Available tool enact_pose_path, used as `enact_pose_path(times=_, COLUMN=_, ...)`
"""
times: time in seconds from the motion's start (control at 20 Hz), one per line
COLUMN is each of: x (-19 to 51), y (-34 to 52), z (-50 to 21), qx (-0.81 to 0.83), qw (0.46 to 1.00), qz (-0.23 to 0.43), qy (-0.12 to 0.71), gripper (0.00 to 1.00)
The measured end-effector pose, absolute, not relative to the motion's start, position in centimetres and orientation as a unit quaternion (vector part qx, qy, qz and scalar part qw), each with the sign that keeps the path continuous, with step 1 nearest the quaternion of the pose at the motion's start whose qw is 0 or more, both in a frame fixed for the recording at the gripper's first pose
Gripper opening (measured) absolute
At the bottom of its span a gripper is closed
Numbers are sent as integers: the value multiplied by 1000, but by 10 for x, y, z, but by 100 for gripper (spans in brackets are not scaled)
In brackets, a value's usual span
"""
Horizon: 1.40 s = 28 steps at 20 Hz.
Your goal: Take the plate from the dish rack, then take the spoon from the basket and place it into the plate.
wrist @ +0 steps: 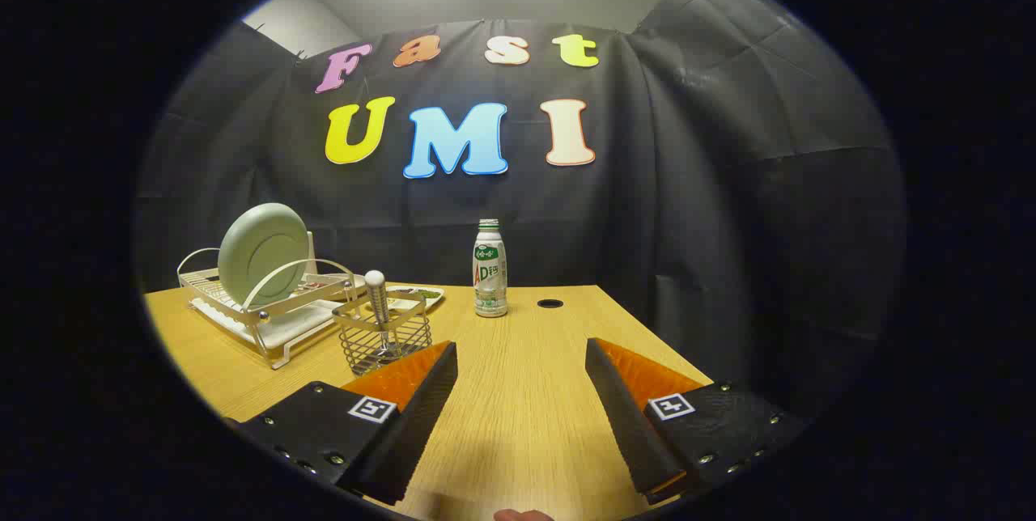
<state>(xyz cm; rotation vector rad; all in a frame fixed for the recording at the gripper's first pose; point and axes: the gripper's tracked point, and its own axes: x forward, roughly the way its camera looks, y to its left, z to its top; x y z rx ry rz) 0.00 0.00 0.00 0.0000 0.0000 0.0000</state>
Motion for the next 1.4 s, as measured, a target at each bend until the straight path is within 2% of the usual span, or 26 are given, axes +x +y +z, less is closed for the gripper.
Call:
enact_pose_path(times=0.25, x=55, y=-8, z=8, qx=15, qw=1000, qz=-13, qy=-12, gripper=98)
enact_pose_path(times=0.45, x=72, y=-17, z=30, qx=17, qw=999, qz=-35, qy=-18, gripper=98)
enact_pose_path(times=0.85, x=46, y=13, z=132, qx=5, qw=999, qz=-29, qy=-35, gripper=97)
enact_pose_path(times=1.15, x=20, y=59, z=206, qx=22, qw=998, qz=-36, qy=-43, gripper=97)
enact_pose_path(times=1.4, x=20, y=113, z=250, qx=25, qw=998, qz=-15, qy=-55, gripper=97)
